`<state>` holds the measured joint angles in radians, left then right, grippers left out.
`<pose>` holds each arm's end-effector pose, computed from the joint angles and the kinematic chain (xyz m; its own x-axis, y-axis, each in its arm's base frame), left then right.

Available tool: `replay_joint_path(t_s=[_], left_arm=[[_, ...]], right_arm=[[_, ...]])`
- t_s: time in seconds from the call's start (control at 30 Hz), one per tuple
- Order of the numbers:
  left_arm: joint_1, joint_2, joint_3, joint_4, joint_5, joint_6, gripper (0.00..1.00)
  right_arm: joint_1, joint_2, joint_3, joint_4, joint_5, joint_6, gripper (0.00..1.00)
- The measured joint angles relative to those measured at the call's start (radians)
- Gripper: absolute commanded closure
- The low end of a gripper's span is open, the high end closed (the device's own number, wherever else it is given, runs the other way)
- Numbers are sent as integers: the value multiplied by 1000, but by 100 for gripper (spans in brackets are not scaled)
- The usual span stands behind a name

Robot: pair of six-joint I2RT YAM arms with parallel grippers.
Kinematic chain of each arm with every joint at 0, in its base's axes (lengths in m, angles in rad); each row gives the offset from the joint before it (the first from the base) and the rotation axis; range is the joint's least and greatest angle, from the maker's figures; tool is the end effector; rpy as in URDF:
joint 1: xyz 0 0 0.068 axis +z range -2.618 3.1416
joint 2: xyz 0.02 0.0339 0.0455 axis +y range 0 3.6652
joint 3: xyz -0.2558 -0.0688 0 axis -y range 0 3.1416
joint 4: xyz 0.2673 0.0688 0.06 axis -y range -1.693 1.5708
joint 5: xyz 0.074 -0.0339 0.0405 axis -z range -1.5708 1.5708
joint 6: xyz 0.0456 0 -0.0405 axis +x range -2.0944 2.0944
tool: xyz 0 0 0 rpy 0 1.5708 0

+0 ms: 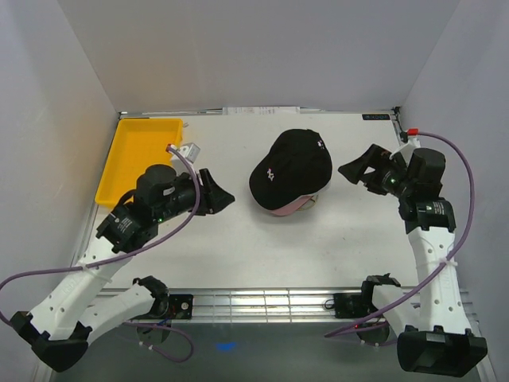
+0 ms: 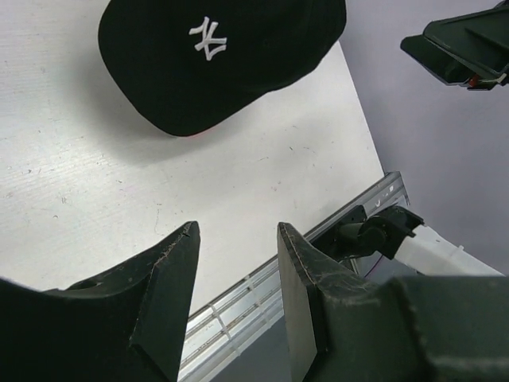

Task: Stack the hats

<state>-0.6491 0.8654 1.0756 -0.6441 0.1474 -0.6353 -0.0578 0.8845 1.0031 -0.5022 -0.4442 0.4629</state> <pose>0.1641 -0.1330 0.3726 -0.6874 -0.2153 -0.6937 0.3680 0.7202 -0.5881 0.2238 0.0067 0.3595 -0.4887 0.4322 -0.7579 -0.1425 0.8175 0.5580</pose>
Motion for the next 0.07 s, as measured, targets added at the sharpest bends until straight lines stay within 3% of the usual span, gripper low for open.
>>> replay_joint_path(t_s=[0.07], left_arm=[[0,-3,0,-5,2,7,46]], right_arm=[[0,-2,-6,-4,2,-3,11]])
